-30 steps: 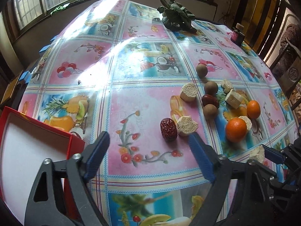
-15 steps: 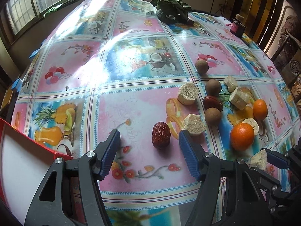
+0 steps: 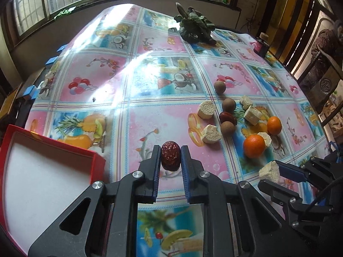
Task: Organize fruits
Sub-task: 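Grasp a round bread slice with the right tool while the left tool grasps a red date, then place the red date in the tray with the left tool while the right tool drops the bread slice there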
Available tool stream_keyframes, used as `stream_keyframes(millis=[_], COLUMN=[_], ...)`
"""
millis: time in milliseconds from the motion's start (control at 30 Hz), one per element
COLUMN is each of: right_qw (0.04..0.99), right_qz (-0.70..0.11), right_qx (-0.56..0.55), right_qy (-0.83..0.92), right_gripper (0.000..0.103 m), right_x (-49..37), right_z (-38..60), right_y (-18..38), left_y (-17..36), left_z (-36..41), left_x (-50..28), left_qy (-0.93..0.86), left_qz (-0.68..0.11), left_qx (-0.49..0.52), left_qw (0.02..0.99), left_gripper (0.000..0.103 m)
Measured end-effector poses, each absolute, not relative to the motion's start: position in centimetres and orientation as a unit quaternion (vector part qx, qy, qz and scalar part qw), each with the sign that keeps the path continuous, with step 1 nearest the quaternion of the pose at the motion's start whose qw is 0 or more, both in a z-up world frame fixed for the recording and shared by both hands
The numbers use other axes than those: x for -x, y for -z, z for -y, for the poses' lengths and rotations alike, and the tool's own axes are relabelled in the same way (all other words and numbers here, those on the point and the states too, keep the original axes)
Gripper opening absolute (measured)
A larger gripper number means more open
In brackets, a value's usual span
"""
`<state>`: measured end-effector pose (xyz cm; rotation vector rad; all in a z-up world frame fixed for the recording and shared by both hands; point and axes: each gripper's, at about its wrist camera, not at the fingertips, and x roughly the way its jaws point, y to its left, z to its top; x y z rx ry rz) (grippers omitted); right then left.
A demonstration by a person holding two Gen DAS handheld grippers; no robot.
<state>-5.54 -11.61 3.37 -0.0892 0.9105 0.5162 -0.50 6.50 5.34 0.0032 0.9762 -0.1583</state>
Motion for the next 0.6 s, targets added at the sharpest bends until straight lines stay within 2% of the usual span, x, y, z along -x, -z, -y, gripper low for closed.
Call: stream_keyframes(millis=[233,600], right_qw=[0.861,0.839], right_qz=[-0.418,-0.402], right_qx=[0.039,0.068], right_qy=[-0.289,-0.359], right_gripper=[0.028,0.028], right_x=[5.5,5.5], right_z=[8.5,-0.6], right_y=[-5.1,-6.5], left_y=[-7.9,-7.4], left_z=[-11.2,-19.1], left_x=[3.2,5.3], left_qy=[0.036,-0.043], left_qz=[-0.456,-0.458], left_qx=[0.004,0.018], left_qw=[0.89,0.888], left_gripper=[0.017,0.017])
